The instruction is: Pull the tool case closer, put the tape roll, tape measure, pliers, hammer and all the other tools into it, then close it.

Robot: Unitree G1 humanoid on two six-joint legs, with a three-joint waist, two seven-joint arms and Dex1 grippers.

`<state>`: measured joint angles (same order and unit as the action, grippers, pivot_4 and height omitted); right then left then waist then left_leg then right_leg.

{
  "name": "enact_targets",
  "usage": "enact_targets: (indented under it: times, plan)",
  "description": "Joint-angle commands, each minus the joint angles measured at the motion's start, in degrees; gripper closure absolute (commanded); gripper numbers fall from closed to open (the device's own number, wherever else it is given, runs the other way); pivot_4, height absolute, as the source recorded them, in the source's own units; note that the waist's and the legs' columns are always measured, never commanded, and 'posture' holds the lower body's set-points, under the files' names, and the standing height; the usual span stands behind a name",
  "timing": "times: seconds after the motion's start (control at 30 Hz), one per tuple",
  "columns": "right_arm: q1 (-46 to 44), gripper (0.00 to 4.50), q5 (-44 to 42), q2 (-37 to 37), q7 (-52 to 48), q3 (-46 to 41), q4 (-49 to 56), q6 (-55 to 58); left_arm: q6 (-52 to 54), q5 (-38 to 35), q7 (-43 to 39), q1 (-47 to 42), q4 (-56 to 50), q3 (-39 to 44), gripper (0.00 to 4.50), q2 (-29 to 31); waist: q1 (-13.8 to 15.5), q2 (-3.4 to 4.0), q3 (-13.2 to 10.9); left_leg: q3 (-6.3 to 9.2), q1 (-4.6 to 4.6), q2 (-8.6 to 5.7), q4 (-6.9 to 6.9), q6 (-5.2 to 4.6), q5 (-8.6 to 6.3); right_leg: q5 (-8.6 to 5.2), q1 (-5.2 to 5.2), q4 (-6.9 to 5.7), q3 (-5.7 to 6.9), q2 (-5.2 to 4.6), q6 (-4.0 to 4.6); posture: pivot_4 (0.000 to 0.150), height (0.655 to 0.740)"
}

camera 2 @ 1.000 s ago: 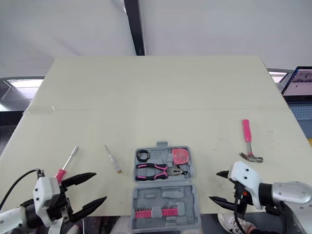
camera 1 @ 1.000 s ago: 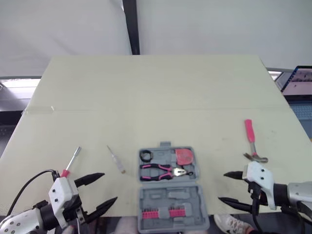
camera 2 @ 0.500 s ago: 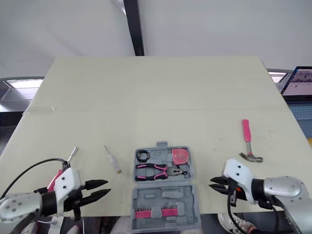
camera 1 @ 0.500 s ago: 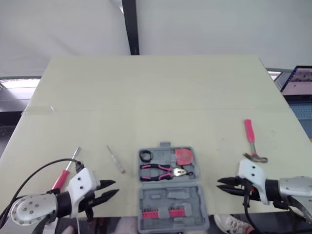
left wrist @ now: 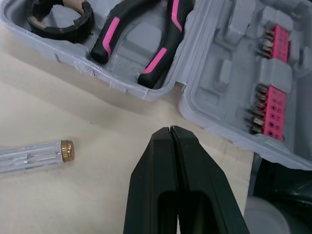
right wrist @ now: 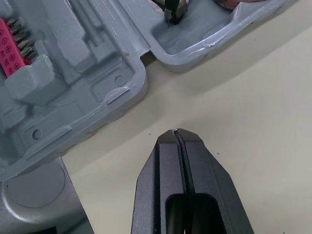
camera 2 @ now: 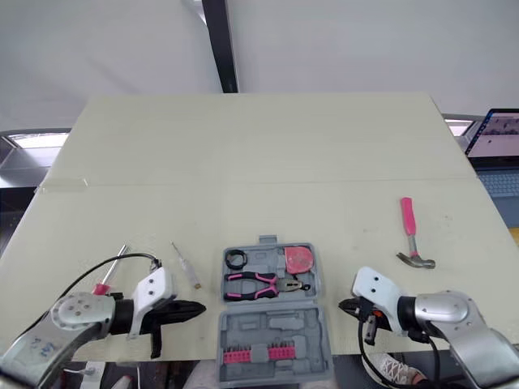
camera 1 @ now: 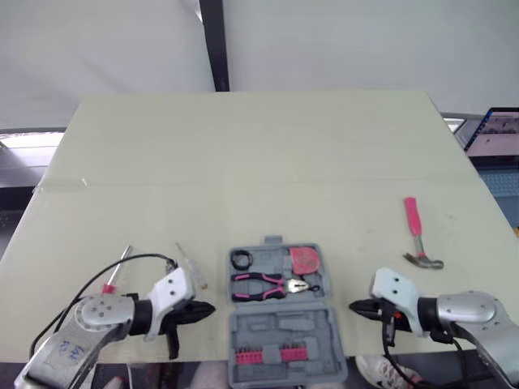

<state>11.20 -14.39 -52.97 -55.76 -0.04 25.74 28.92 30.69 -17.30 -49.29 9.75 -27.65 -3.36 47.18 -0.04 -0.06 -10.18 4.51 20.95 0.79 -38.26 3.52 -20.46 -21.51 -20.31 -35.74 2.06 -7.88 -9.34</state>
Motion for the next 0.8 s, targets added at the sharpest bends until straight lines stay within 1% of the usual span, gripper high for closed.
enact_targets:
  times: [0.03, 0.47, 0.8]
  plan:
    - [-1.07, 4.50, 0.19, 1.50, 1.43, 1.85, 1.75, 0.70, -2.70, 1.62, -1.47, -1.54, 2.45, -2.56, 4.43, -0.32, -0.05, 0.00, 0.00, 0.00, -0.01, 0.00, 0.00, 0.00, 0.00, 0.00, 0.00, -0.01, 0.00, 0.00, 0.00, 0.150, 0.7400]
    - [-5.44, 4.50, 2.44, 6.04, 4.21, 7.94, 0.49, 1.90, -8.49, 6.52, -1.66, -7.18, 10.18, -10.31, 4.43, -5.27, -0.04, 0.01, 0.01, 0.00, 0.01, -0.01, -0.05, 0.00, 0.00, 0.00, -0.06, -0.10, 0.00, -0.01, 0.00, 0.150, 0.7400]
    - [-7.70, 4.50, 3.31, 7.75, 4.52, 10.72, -0.57, 2.32, -9.85, 9.09, -2.04, -11.20, 14.31, -12.84, 4.43, -8.39, 0.05, 0.05, 0.06, 0.00, 0.00, -0.02, -0.14, 0.00, 0.00, 0.00, -0.05, -0.17, 0.01, -0.01, 0.00, 0.150, 0.7400]
